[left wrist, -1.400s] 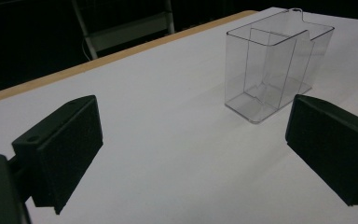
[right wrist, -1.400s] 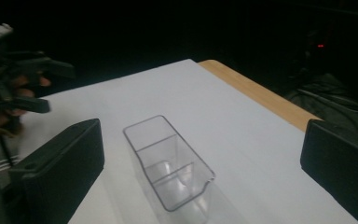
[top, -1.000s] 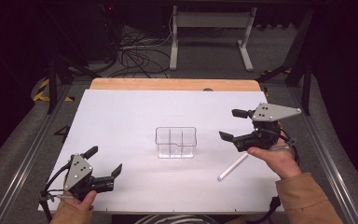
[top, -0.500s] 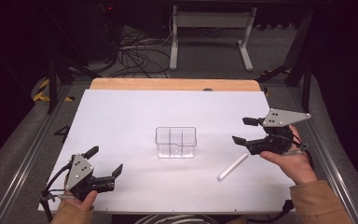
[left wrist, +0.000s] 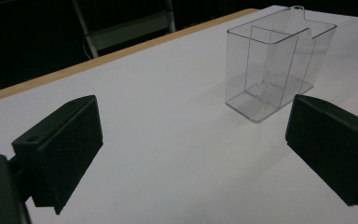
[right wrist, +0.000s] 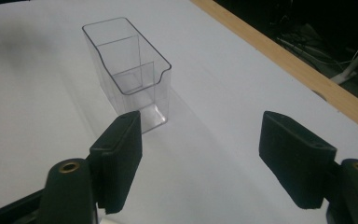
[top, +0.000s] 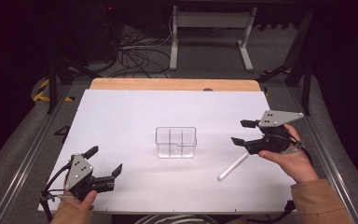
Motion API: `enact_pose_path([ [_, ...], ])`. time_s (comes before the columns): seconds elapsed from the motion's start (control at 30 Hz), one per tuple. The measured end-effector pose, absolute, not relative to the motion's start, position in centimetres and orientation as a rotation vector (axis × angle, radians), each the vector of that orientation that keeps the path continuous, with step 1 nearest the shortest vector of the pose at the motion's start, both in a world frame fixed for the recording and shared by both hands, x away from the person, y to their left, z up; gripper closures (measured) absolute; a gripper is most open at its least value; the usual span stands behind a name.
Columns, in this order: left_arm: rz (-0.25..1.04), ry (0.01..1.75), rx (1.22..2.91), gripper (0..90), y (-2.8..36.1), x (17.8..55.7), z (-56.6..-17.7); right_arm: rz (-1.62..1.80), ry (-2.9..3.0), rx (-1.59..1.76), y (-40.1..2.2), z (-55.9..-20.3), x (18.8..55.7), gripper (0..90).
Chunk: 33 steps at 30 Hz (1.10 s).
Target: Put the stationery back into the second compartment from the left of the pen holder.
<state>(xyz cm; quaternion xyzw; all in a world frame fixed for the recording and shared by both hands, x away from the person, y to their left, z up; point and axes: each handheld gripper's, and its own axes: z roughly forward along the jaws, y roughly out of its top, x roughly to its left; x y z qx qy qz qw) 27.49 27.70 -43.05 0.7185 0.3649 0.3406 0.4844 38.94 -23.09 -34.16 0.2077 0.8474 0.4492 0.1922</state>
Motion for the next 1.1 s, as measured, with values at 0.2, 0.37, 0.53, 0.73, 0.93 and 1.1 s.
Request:
enact_pose_path([
  [0.2,0.833,0.889,1.744,4.6,27.7,27.4,-43.0,1.164,2.442,0.544,-23.0,-34.2,39.2,30.1],
  [0.37,0.836,0.892,1.748,4.6,27.7,27.3,-43.0,1.071,2.531,0.486,-22.9,-34.4,39.7,30.7],
  [0.53,0.841,0.901,1.739,4.6,27.9,27.1,-43.1,0.997,2.634,0.396,-22.9,-35.1,40.3,34.4],
  [0.73,0.847,0.911,1.736,4.6,28.1,26.8,-43.1,0.889,2.724,0.298,-22.5,-35.9,40.7,35.6],
  [0.93,0.852,0.918,1.734,4.6,28.2,26.6,-43.1,0.772,2.797,0.208,-21.9,-36.7,41.0,35.9],
  [1.1,0.854,0.919,1.733,4.6,28.2,26.6,-43.1,0.696,2.83,0.134,-21.4,-37.2,41.2,35.9],
])
